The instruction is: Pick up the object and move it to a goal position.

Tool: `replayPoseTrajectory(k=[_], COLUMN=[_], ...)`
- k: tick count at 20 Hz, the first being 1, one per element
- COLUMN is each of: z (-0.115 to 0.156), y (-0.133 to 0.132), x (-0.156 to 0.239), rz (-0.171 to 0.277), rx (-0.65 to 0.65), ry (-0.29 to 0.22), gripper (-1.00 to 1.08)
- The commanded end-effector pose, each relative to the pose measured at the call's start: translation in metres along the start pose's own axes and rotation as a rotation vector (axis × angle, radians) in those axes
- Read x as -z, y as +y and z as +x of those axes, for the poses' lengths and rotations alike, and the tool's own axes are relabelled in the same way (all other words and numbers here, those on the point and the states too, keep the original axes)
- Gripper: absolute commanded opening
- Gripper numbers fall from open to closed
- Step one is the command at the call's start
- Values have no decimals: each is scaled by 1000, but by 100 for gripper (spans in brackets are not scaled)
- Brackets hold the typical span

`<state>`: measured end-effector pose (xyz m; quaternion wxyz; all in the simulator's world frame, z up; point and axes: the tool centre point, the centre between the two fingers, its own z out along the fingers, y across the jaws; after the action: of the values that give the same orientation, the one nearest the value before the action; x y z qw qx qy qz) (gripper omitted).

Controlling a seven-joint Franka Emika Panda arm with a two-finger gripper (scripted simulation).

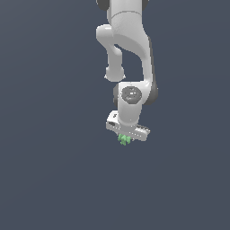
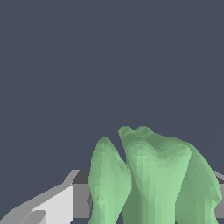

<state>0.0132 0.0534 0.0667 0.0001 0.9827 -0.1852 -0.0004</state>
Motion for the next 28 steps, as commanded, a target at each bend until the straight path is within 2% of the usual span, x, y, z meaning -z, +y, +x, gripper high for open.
replayPoseTrajectory(k=[1, 8, 28], z=[-4, -20, -78], y=[-4, -20, -81], x=[15, 76, 305], rz=[1, 1, -1], rx=[0, 0, -1], ry=[1, 1, 2], gripper=[-100, -100, -100])
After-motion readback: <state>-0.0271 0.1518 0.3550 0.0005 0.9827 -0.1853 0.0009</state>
